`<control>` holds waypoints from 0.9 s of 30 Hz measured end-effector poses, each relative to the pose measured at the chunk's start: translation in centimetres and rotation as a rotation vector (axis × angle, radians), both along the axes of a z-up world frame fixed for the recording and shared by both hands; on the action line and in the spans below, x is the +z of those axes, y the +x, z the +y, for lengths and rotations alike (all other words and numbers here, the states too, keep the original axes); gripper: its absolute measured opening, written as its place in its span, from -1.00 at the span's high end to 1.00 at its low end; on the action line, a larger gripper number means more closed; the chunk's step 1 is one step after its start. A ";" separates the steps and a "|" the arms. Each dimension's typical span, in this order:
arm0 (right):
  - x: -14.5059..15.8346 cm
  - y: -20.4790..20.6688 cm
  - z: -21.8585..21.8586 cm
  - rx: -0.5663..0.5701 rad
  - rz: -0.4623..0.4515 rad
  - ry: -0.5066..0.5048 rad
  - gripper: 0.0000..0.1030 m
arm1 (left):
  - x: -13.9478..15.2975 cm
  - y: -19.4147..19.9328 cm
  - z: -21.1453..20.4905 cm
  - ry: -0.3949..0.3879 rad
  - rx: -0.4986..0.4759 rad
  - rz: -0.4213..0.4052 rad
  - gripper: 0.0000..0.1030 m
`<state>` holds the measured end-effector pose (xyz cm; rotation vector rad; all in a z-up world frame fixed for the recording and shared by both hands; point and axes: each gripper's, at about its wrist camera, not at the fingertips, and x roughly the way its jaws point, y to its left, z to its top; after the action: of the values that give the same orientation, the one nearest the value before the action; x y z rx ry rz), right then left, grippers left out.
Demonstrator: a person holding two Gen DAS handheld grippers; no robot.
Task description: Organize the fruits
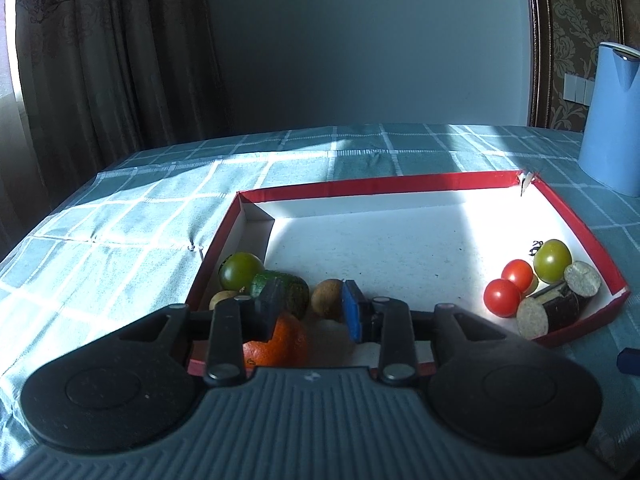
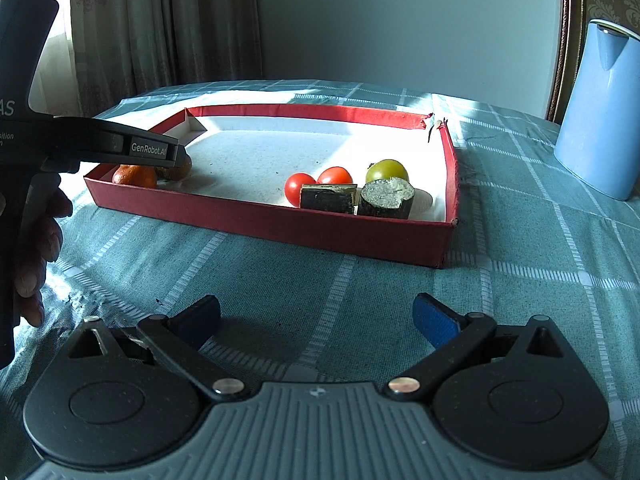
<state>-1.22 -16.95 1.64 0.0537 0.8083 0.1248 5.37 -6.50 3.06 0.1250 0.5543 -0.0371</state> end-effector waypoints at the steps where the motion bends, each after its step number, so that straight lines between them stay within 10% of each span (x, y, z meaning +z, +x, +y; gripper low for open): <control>1: 0.0 0.0 0.0 0.000 0.000 0.000 -1.00 | 0.1 -0.1 0.0 -0.003 -0.001 -0.002 0.30; 9: 0.0 0.0 0.0 0.000 0.000 0.000 -1.00 | 0.9 -1.8 0.8 -0.035 -0.007 -0.017 0.26; 17: 0.0 0.0 0.0 0.000 0.000 0.001 -1.00 | 1.4 -5.9 3.7 -0.028 0.032 -0.085 -0.48; 27: 0.0 0.0 0.0 0.000 0.000 0.001 -1.00 | -0.6 -7.5 8.0 -0.039 0.146 -0.072 -0.90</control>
<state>-1.19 -16.98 1.65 0.0547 0.8078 0.1250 -2.16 1.50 2.45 0.0478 0.4897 0.0979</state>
